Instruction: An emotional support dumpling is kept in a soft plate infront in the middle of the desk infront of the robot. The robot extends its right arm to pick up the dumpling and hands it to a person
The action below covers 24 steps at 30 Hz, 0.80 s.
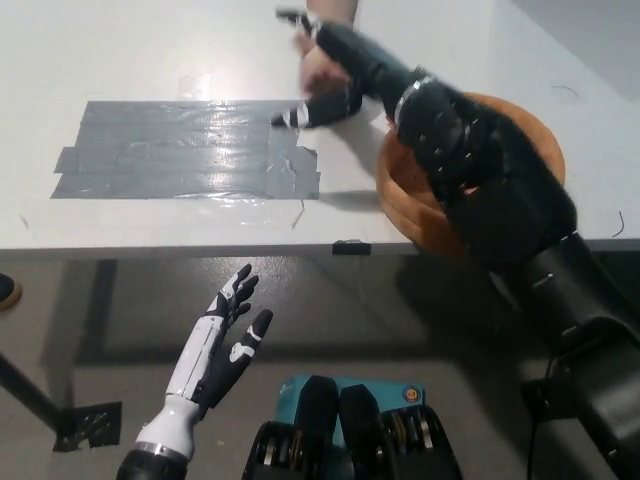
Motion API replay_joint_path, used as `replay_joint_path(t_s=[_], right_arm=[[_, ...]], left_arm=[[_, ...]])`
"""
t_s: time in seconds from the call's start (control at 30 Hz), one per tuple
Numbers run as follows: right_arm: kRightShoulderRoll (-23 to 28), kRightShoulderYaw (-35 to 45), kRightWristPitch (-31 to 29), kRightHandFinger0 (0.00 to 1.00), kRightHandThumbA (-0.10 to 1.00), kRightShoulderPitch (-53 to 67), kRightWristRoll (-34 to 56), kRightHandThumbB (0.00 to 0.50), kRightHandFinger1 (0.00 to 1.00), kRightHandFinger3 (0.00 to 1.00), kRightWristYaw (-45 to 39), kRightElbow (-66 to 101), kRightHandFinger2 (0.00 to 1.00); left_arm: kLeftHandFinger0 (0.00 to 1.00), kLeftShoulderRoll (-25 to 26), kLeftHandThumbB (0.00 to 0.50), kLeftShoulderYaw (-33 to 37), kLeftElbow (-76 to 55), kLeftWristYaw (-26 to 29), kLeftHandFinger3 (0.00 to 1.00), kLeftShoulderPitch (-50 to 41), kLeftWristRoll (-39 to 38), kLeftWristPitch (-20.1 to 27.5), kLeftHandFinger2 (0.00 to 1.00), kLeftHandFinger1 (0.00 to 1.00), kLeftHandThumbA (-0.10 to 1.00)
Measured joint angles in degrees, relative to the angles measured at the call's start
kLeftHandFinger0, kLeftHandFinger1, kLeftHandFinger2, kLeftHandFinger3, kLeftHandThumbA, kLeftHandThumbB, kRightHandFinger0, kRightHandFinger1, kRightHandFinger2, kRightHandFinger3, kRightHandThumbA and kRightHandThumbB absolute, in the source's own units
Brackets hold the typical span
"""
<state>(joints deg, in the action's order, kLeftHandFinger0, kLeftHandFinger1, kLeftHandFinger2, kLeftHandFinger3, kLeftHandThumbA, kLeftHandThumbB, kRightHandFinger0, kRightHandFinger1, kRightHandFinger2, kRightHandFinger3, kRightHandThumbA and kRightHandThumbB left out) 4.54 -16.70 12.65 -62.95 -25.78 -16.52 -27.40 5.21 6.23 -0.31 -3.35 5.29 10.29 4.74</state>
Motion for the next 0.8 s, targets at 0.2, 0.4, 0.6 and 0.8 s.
replay_joint_path(t_s=[0.2,0.4,0.6,0.8], right_arm=[[1.1,4.8,0.2,1.0,0.89,1.2,1.5,0.481,1.0,1.0,0.2,11.0,1.0],[2.3,6.3,1.0,1.0,1.0,5.9,2.3,0.44,1.0,1.0,-0.1,23.4,1.0],[2.5,6.3,2.2,1.0,0.96,16.5,2.9,0.41,1.0,1.0,-0.6,36.4,1.0],[2.5,6.1,2.0,1.0,0.98,33.5,5.1,0.358,1.0,1.0,-0.9,50.1,1.0]], left_arm=[[1.0,0.0,0.074,-0.3,0.0,0.0,1.0,0.1,-0.7,0.0,1.0,1.0,0.82],[1.0,0.0,0.069,-0.4,0.4,0.0,1.0,0.3,-0.9,0.0,1.0,1.0,0.87],[1.0,0.0,0.045,-0.4,0.6,0.0,1.0,0.3,-0.8,0.0,1.0,1.0,0.9],[1.0,0.1,0.058,-0.6,0.8,0.0,1.0,1.2,-0.8,0.0,1.0,1.0,0.92]])
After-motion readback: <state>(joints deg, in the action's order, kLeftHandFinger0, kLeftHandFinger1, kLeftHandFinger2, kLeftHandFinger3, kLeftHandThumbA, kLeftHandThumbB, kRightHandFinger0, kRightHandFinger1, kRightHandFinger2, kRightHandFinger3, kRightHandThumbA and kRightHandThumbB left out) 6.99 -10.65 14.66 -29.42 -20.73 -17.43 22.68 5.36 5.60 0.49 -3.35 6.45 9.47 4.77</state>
